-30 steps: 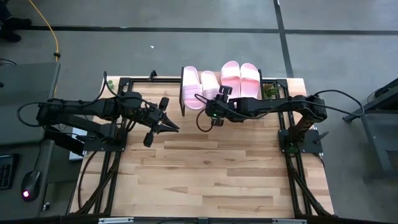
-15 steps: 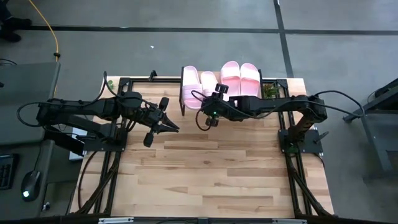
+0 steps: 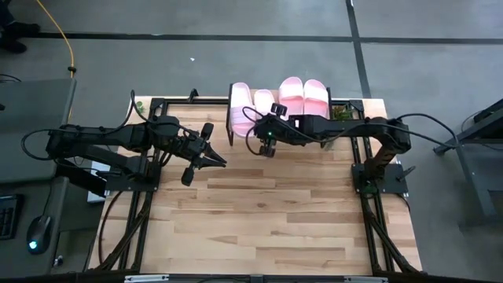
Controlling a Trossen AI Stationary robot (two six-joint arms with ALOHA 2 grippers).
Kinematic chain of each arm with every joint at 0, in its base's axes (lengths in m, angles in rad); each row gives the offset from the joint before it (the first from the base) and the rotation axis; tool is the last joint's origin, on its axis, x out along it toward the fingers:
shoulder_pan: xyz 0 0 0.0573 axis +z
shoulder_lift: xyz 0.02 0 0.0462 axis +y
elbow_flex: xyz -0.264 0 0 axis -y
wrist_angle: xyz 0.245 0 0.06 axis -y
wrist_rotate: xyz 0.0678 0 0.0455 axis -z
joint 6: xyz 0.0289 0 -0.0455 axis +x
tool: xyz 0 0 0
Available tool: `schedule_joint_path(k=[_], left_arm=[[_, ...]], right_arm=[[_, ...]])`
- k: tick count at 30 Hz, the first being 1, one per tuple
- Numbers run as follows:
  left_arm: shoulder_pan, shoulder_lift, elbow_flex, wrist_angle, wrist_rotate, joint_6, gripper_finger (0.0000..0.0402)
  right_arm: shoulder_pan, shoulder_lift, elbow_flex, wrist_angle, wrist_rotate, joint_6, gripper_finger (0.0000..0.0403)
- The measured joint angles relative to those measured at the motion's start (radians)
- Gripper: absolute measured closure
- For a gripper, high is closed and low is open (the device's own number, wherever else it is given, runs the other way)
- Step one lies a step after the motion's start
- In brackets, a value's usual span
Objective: Pick and place slides into the shelf
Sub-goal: Adjust the pink slippers on the shelf, then return to Home Position
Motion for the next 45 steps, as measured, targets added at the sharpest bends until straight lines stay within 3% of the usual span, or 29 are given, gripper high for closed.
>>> schedule_joint_path(k=[13, 31, 45], left_arm=[[0.000, 0.000, 0.000, -0.001, 0.000, 0.000, 0.0378], [0.000, 0.000, 0.000, -0.003, 0.000, 0.000, 0.0378], [0.000, 0.000, 0.000, -0.009, -0.015, 0.011, 0.0378]], right_arm=[[-0.039, 0.003, -0.064, 0.027, -0.022, 0.018, 0.0270], [0.002, -0.012, -0.065, 0.109, 0.012, -0.033, 0.0270], [0.042, -0.150, -0.066, 0.086, -0.002, -0.032, 0.0270]])
